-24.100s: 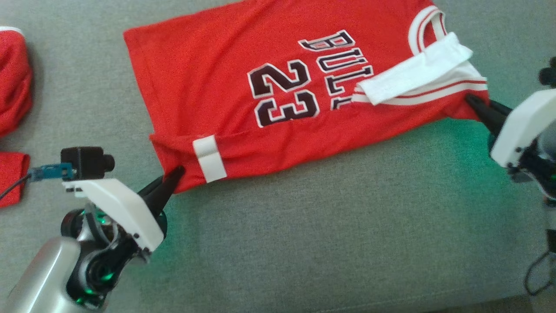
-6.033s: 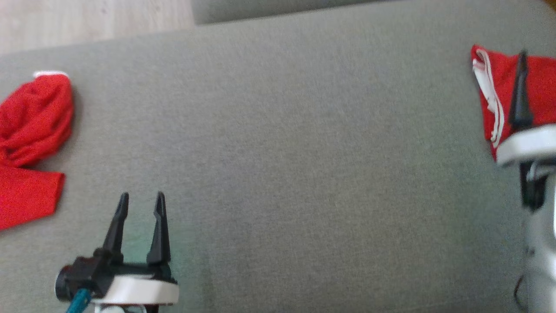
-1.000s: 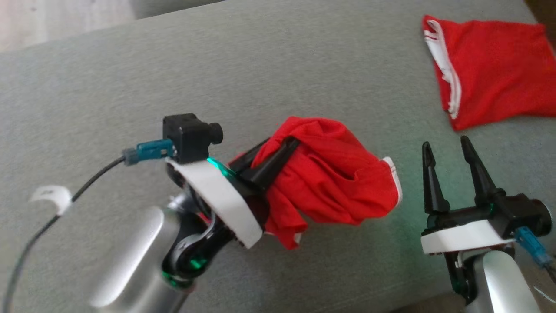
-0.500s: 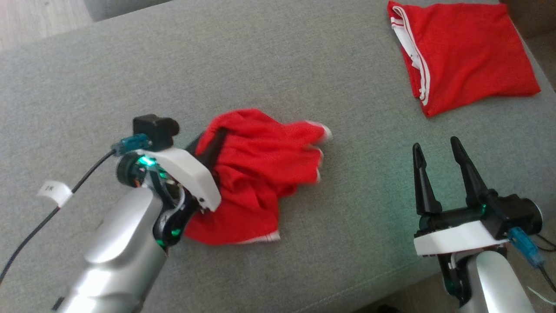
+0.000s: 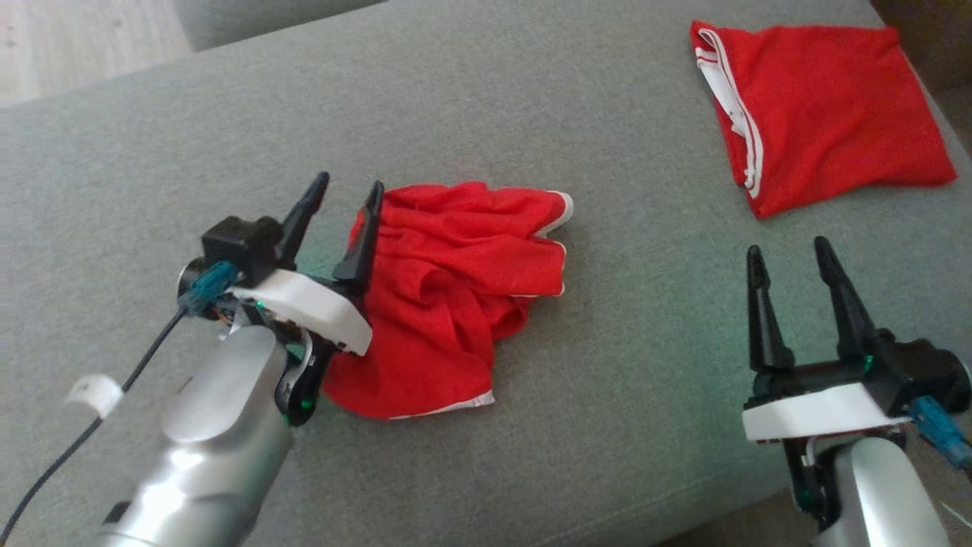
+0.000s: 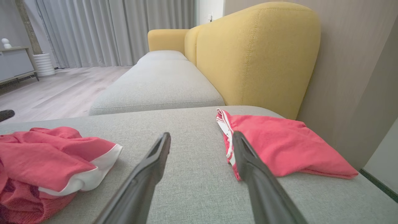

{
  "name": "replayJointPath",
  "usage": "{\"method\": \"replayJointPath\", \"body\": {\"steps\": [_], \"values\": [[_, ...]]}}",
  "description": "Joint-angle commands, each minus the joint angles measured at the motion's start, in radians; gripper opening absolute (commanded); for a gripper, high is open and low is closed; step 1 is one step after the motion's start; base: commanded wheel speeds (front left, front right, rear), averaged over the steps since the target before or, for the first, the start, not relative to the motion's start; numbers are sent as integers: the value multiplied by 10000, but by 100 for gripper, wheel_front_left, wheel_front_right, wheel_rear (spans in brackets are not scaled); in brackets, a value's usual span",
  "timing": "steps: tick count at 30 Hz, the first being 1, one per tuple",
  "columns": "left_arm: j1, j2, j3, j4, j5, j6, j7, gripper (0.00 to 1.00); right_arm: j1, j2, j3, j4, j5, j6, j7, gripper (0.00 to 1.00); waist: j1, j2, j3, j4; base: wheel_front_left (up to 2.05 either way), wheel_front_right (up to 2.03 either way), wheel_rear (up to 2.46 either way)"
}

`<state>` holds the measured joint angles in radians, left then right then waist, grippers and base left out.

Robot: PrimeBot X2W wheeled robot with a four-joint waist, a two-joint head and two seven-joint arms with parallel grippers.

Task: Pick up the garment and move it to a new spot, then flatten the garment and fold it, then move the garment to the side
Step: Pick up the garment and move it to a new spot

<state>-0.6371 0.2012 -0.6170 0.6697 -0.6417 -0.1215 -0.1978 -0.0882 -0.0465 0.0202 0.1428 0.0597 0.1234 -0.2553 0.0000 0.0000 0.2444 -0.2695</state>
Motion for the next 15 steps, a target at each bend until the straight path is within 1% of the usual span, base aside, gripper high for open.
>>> {"method": "replayJointPath", "body": {"steps": [1,4,8,12,15], "values": [[-207,218,366,-289,39,84,-170,100,-54,-38,151,-338,-86,73,-64,100,0,0,-121,122,0,0,0],[269,299,667,-700,205,409,-537,100,-3,-38,-87,-367,-202,73,-64,100,0,0,-309,374,0,0,0],[1377,332,1239,-1730,602,901,-631,100,115,-38,-383,-352,-344,73,-64,100,0,0,-614,781,0,0,0],[2804,236,1914,-2991,1237,1203,-636,100,246,-37,-551,-237,-474,73,-64,100,0,0,-956,1179,0,0,0],[3835,56,2525,-3766,1631,1353,-637,100,333,-37,-629,-114,-546,73,-64,100,0,0,-1165,1437,0,0,0]]}}
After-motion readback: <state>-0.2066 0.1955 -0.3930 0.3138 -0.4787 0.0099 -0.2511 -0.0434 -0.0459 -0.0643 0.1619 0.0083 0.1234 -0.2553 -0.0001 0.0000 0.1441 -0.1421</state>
